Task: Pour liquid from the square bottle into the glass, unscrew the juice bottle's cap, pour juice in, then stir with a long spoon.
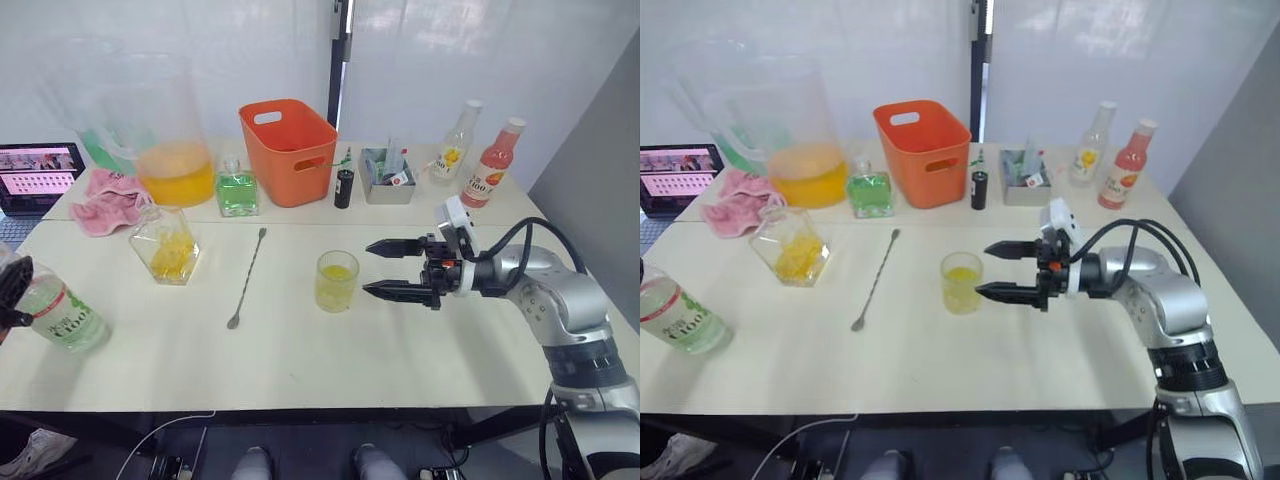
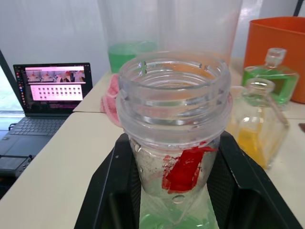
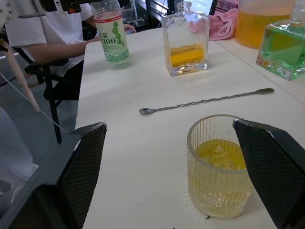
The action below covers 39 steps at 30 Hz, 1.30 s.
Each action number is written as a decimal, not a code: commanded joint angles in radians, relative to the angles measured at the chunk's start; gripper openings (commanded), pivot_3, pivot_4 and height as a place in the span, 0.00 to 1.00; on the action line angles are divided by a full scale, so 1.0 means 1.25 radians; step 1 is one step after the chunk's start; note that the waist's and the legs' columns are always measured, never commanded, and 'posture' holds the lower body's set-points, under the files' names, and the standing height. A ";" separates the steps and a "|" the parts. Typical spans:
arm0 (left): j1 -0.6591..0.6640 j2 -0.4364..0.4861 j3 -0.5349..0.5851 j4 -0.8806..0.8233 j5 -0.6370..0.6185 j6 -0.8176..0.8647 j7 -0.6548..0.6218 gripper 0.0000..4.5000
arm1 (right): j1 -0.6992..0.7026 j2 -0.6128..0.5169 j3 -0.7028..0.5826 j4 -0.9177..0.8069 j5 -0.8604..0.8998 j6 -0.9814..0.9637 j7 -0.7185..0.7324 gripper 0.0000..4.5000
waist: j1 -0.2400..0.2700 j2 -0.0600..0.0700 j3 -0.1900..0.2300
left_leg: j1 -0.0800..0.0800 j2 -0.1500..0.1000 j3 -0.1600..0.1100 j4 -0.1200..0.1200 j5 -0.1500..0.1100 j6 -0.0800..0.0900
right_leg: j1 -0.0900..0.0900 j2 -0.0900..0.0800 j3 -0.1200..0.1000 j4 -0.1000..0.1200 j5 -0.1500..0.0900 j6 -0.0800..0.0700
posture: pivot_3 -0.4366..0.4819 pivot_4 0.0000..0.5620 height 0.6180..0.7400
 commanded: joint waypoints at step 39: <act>-0.498 0.143 -0.386 0.723 0.151 -0.354 -0.110 0.89 | 0.140 -0.061 -0.129 -0.193 0.081 0.038 -0.127 1.00 | 0.011 -0.001 0.000 | 0.001 0.001 0.001 -0.003 0.000 0.000 | 0.000 0.000 -0.001 0.001 0.003 0.005 | 0.48 0.27 1.00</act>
